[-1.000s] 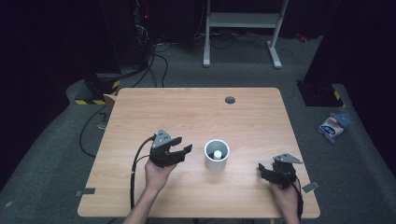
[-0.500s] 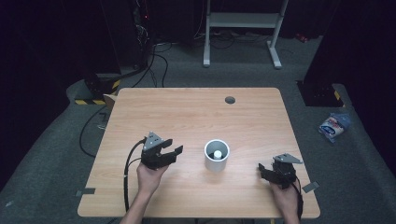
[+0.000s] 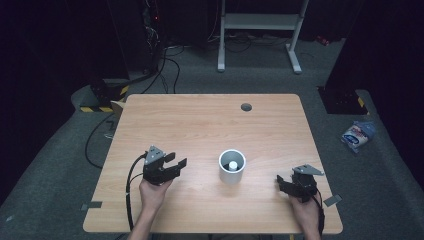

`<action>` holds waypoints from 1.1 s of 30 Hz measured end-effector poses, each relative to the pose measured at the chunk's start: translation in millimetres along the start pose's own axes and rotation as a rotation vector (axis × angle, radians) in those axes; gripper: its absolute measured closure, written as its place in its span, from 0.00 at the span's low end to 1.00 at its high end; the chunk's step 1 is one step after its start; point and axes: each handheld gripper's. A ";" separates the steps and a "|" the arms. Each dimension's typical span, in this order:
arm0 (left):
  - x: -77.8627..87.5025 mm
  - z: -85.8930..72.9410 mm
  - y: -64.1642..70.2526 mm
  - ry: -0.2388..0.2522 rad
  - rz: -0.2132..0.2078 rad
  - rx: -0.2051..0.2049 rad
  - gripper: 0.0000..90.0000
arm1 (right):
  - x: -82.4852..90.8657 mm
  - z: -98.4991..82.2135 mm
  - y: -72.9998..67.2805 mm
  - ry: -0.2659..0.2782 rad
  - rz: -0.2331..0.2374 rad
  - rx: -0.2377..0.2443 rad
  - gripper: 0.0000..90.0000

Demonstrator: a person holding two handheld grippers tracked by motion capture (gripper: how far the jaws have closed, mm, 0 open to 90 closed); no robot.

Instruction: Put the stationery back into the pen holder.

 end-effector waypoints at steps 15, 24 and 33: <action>-0.8 -21.6 -15.0 -0.042 0.046 0.041 0.49 | 0.0 0.0 0.0 0.000 0.000 0.000 0.32; -5.2 -40.0 -23.4 -0.105 0.127 0.034 0.48 | 0.0 0.0 0.0 0.000 0.000 0.000 0.32; -12.4 -49.4 -22.2 -0.150 0.208 -0.026 0.47 | 0.0 0.0 0.0 0.000 0.000 0.000 0.32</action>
Point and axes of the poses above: each handheld gripper's, and its own axes: x roughly backward along the jaws, z roughly out of its top, y roughly to its right, and after that the axes turned 7 degrees about -y, right-handed
